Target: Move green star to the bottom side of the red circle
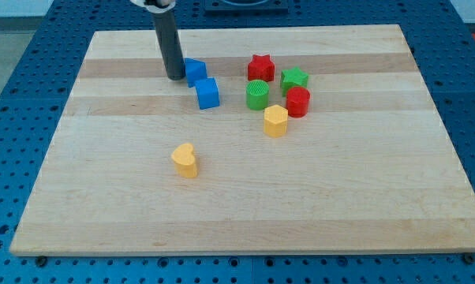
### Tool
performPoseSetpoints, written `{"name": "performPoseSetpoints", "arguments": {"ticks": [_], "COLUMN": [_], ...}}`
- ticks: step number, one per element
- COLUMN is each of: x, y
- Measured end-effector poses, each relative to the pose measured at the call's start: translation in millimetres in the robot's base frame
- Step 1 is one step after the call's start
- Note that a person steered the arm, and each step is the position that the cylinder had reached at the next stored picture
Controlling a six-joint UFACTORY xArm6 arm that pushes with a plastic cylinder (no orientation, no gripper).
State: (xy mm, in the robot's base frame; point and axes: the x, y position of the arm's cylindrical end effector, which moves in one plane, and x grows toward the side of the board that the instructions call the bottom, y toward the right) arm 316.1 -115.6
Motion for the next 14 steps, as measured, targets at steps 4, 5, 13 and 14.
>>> {"name": "performPoseSetpoints", "arguments": {"ticks": [4,5,13,14], "x": [-30,-30,17,34], "y": [40,51,31,31]}}
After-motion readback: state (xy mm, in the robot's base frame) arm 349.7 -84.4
